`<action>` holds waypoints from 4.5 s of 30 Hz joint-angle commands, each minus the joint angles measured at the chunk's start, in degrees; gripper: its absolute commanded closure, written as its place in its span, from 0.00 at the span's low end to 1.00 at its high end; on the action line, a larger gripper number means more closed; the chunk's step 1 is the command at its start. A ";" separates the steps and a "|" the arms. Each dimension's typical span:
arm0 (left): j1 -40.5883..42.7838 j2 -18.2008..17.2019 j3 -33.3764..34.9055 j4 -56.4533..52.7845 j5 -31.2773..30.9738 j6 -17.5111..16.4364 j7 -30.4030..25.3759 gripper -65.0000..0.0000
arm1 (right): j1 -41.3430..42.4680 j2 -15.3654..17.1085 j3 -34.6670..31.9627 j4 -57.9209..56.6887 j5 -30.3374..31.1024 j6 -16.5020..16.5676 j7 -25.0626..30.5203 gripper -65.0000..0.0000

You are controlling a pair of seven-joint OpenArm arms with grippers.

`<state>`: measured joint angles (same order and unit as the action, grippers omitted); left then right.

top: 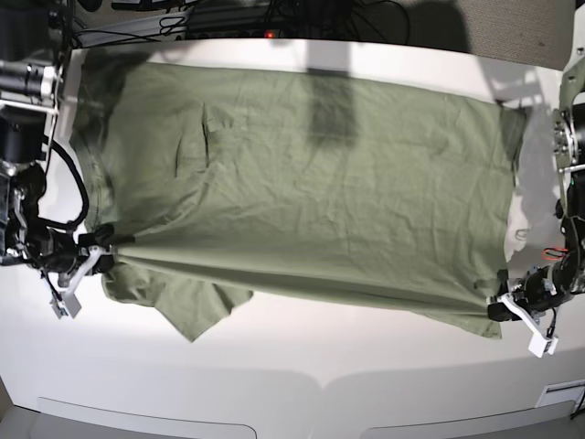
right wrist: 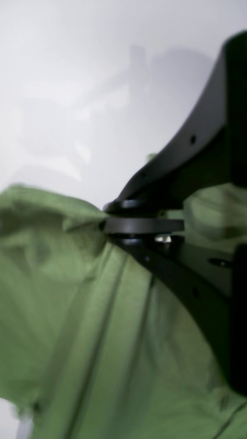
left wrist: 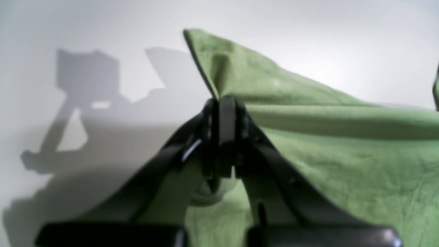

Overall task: Fold the T-shirt properly
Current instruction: 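Lift the hem with both grippers and fold it toward the shoulder edge, then carry the hem over and lay it onto the shoulder edge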

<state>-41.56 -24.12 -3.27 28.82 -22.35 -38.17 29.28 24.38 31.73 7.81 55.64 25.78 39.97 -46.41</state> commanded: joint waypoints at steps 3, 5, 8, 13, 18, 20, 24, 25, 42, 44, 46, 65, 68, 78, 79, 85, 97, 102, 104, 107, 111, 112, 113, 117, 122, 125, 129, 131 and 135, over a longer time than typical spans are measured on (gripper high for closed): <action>2.10 -1.66 -0.13 7.21 -0.72 -0.04 0.68 1.00 | -2.21 2.78 0.42 5.22 0.33 0.03 0.92 1.00; 5.44 -1.84 -0.13 12.55 -1.42 -0.04 2.58 1.00 | -4.42 3.54 0.42 7.54 0.33 0.03 0.92 1.00; 10.27 -2.64 -0.13 20.35 -5.09 0.02 5.14 1.00 | -6.95 4.33 0.48 10.78 0.37 0.03 0.96 1.00; 15.34 -5.57 -0.13 30.56 -9.92 1.53 9.97 1.00 | -10.08 4.46 1.40 16.13 0.35 0.03 0.92 1.00; 18.53 -9.01 -0.13 36.46 -13.70 3.43 12.17 1.00 | -14.21 4.44 5.53 22.84 0.42 0.03 0.94 1.00; 19.30 -9.79 -0.13 37.75 -14.88 3.50 13.46 1.00 | -16.26 4.46 7.52 25.53 0.42 0.03 0.90 1.00; 20.76 -10.16 -0.13 39.12 -17.92 3.45 15.13 1.00 | -21.14 4.31 10.49 30.03 1.70 0.03 0.83 1.00; 20.98 -10.19 -0.13 39.23 -18.78 3.45 15.76 1.00 | -22.38 4.26 10.99 31.10 1.92 0.03 0.85 1.00; 29.86 -10.38 -0.13 50.18 -19.80 3.50 19.23 1.00 | -39.28 0.42 20.24 45.03 1.84 0.03 0.70 1.00; 31.08 -10.38 -0.13 52.78 -19.69 4.44 20.28 1.00 | -40.17 -0.11 20.33 45.29 1.86 0.03 0.37 1.00; 32.13 -10.47 -0.13 55.12 -19.69 4.76 22.23 1.00 | -41.31 -0.17 20.33 45.68 1.86 0.03 0.04 1.00; 35.82 -13.20 -0.13 59.74 -19.93 6.49 24.09 1.00 | -47.39 -0.46 20.35 52.48 1.86 0.03 -2.93 1.00; 35.85 -13.20 -0.13 59.74 -19.91 6.49 24.00 1.00 | -47.41 -0.48 20.35 52.48 1.86 0.03 -2.69 1.00; 35.85 -13.20 -0.13 59.74 -19.69 6.49 23.41 1.00 | -47.28 -0.48 20.35 52.48 1.86 0.03 -0.85 1.00; 35.85 -13.22 -0.13 59.74 -19.69 6.49 23.43 1.00 | -47.28 -0.46 20.35 52.48 1.88 0.03 -0.74 1.00; 35.85 -13.22 -0.13 59.74 -19.69 6.93 23.39 1.00 | -47.25 -0.46 20.35 52.50 1.88 0.03 -0.04 1.00; 37.90 -15.58 -0.13 62.75 -21.88 8.63 29.77 1.00 | -50.18 -0.46 20.92 57.37 1.62 0.03 -1.31 1.00; 41.27 -17.38 -0.13 69.00 -20.55 9.70 30.75 1.00 | -51.76 -0.50 21.44 59.32 1.66 0.03 -5.14 1.00; 42.51 -17.35 -0.13 69.99 -20.57 9.70 30.71 1.00 | -52.19 -0.83 21.44 59.32 1.31 0.03 -5.79 1.00; 44.41 -17.38 -0.13 70.07 -19.67 9.73 31.04 1.00 | -52.39 -1.81 21.44 59.32 1.01 0.03 -8.13 1.00; 46.88 -17.35 -0.13 70.07 -19.04 9.70 30.93 1.00 | -53.00 -2.54 21.46 59.39 1.01 0.03 -8.85 1.00; 47.39 -17.38 -0.13 70.07 -19.06 9.70 30.91 1.00 | -53.05 -2.54 21.49 59.39 1.01 0.03 -9.42 1.00; 47.87 -17.38 -0.13 70.07 -19.04 9.70 30.91 1.00 | -53.11 -2.54 21.49 59.39 1.03 0.03 -10.69 1.00; 48.74 -17.35 -0.13 70.07 -19.02 9.68 30.73 1.00 | -53.24 -2.54 21.49 59.39 1.90 0.03 -16.65 1.00; 48.74 -17.35 -0.13 70.07 -19.04 9.68 30.71 1.00 | -54.93 -2.71 21.46 59.32 1.95 -0.04 -17.00 1.00; 48.74 -17.35 -0.13 70.07 -19.04 9.68 30.34 1.00 | -55.91 -2.71 21.46 59.21 1.92 -1.49 -17.16 1.00; 48.85 -17.38 -0.13 70.07 -19.04 9.68 30.29 1.00 | -56.15 -2.69 21.46 59.21 4.07 -1.88 -20.48 1.00; 49.27 -17.38 -0.13 70.07 -19.02 9.68 30.32 1.00 | -56.15 -2.69 21.46 59.21 6.23 -1.88 -22.43 1.00; 51.04 -17.55 -0.13 70.07 -18.99 9.68 30.71 1.00 | -56.17 -2.69 21.46 59.21 7.85 -1.88 -26.10 0.68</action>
<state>10.13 -40.21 -2.85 98.00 -40.99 -28.49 60.42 -31.64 28.10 28.73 114.06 33.19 38.19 -72.34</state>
